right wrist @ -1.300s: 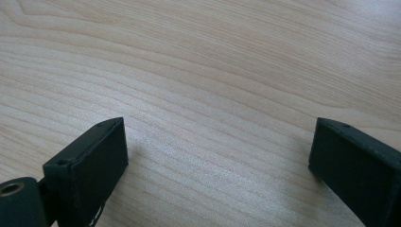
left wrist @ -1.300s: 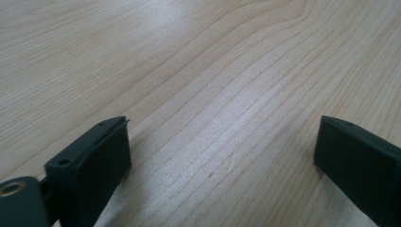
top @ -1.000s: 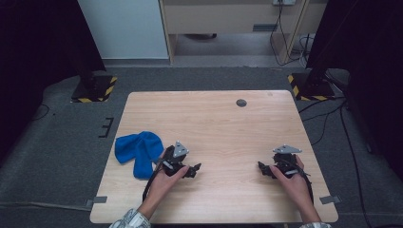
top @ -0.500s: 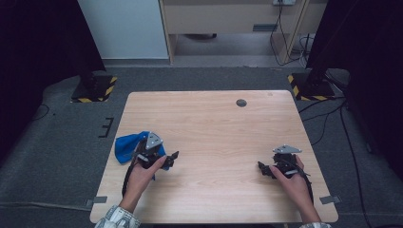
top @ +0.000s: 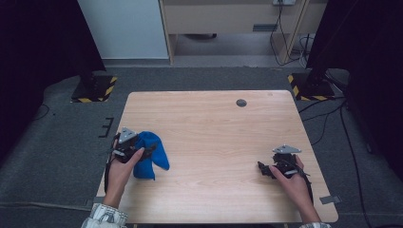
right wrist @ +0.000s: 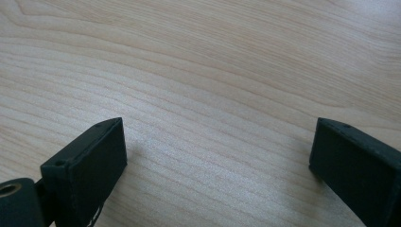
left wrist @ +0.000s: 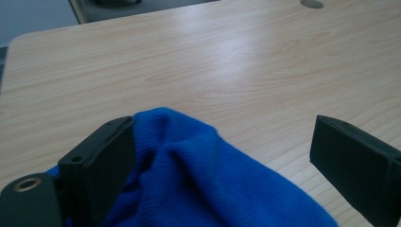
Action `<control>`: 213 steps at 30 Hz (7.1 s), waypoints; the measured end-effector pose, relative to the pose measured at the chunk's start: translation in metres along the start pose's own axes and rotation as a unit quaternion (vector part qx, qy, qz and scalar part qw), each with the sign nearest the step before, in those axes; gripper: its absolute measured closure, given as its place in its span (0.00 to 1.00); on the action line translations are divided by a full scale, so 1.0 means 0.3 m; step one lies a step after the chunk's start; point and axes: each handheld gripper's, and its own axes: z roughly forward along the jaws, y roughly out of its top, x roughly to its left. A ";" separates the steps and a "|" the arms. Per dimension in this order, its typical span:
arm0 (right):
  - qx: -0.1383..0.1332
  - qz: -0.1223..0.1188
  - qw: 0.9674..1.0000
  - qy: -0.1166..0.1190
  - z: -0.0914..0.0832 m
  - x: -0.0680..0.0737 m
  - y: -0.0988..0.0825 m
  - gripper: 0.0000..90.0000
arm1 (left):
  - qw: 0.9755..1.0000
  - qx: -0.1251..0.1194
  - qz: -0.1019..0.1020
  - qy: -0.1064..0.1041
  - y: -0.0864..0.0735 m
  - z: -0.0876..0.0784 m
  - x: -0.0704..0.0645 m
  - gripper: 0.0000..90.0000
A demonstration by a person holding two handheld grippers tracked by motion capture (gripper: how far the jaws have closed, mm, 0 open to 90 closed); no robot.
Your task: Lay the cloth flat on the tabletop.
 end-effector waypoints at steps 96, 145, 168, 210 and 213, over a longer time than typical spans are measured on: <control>0.001 0.002 1.000 0.001 0.002 0.005 0.002 0.04 | 0.982 0.049 0.107 -0.149 0.131 0.121 -0.442 0.75; -0.045 -0.048 0.997 0.048 -0.066 0.133 0.044 0.28 | 0.979 0.024 0.119 -0.163 0.100 0.239 -0.534 0.12; -0.049 -0.147 0.975 0.161 -0.068 0.356 0.046 0.59 | 0.979 0.060 0.127 -0.147 -0.107 0.059 -0.504 0.25; -0.059 -0.141 0.973 0.170 -0.115 0.312 0.049 0.94 | 0.971 0.086 0.147 -0.165 -0.087 0.121 -0.514 0.95; -0.061 -0.137 0.974 0.170 -0.121 0.307 0.051 0.94 | 0.971 0.081 0.142 -0.172 -0.081 0.112 -0.515 0.95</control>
